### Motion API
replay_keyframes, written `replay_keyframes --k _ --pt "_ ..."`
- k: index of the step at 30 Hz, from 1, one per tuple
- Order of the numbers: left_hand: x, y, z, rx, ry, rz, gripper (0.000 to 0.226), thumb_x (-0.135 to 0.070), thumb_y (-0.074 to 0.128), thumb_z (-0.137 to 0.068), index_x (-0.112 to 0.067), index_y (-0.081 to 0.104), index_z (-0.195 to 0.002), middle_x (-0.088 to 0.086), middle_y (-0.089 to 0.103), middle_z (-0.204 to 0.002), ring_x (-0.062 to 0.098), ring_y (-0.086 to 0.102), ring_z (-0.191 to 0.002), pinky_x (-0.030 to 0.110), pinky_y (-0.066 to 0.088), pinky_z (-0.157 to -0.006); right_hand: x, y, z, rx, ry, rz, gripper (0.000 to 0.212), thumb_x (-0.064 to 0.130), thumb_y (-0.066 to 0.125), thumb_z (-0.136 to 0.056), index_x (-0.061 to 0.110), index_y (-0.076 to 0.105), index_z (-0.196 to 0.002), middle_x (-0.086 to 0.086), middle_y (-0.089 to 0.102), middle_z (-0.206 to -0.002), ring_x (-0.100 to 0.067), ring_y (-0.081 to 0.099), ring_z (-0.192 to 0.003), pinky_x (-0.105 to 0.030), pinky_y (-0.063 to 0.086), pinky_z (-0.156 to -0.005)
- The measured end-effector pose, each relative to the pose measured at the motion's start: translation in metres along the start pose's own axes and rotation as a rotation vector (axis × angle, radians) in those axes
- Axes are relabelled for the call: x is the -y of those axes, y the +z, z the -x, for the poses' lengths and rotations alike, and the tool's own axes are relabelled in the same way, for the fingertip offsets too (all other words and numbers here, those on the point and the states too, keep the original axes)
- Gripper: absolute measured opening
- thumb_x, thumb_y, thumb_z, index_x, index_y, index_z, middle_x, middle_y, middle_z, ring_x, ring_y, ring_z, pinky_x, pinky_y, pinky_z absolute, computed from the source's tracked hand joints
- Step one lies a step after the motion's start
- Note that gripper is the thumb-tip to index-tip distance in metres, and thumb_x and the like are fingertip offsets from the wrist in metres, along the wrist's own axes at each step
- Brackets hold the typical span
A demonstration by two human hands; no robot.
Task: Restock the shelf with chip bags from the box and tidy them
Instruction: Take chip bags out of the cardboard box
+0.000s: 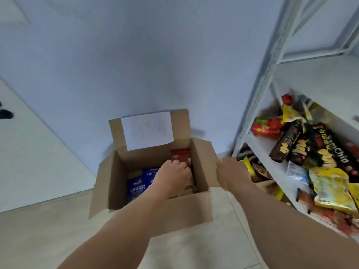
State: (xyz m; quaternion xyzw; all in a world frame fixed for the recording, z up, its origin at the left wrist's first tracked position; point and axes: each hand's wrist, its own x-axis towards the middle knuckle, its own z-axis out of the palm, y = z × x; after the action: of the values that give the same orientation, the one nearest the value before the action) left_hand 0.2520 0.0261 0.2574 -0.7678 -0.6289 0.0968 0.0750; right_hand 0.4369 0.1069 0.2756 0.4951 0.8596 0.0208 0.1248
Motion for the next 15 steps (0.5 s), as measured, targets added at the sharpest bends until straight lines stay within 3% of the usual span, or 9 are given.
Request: replay_keyframes --k 5,9,12,15 --pt "0.079 0.060 0.042 0.106 -0.153 0.079 0.027 -0.030 0.041 -0.107 -0.018 0.060 -0.123 0.002 0.063 -0.125 0.022 0.061 -0.109 0.035 0.047 -0.087 0.088 0.016 -0.043 0.010 -0.082 -0.137 0.020 0.026 0.042 -0.101 0.020 0.059 -0.110 -0.004 0.063 -0.111 -0.025 0.061 -0.103 -0.034 0.038 -0.071" --pt "0.117 0.113 0.050 0.219 -0.331 0.216 0.028 -0.034 0.040 -0.107 -0.021 0.058 -0.125 0.000 0.063 -0.126 0.020 0.060 -0.113 0.035 0.049 -0.092 0.133 0.034 -0.092 0.075 -0.132 -0.207 0.024 0.027 0.040 -0.102 0.019 0.057 -0.117 -0.004 0.060 -0.115 -0.025 0.058 -0.106 -0.038 0.044 -0.081" --pt "0.137 0.157 0.045 0.304 -0.413 0.311 0.031 -0.038 0.044 -0.106 -0.022 0.056 -0.130 0.000 0.060 -0.130 0.020 0.057 -0.117 0.035 0.050 -0.091 0.160 0.061 -0.136 0.152 -0.143 -0.284 0.029 0.033 0.039 -0.103 0.018 0.057 -0.120 -0.005 0.061 -0.119 -0.025 0.058 -0.107 -0.037 0.044 -0.079" --pt "0.153 0.206 0.031 0.311 -0.736 0.546 0.036 -0.042 0.043 -0.106 -0.024 0.054 -0.134 -0.003 0.059 -0.132 0.017 0.057 -0.119 0.033 0.050 -0.092 0.187 0.106 -0.183 0.251 -0.100 -0.397 0.027 0.041 0.046 -0.101 0.023 0.056 -0.119 -0.003 0.061 -0.118 -0.021 0.060 -0.103 -0.034 0.047 -0.076"
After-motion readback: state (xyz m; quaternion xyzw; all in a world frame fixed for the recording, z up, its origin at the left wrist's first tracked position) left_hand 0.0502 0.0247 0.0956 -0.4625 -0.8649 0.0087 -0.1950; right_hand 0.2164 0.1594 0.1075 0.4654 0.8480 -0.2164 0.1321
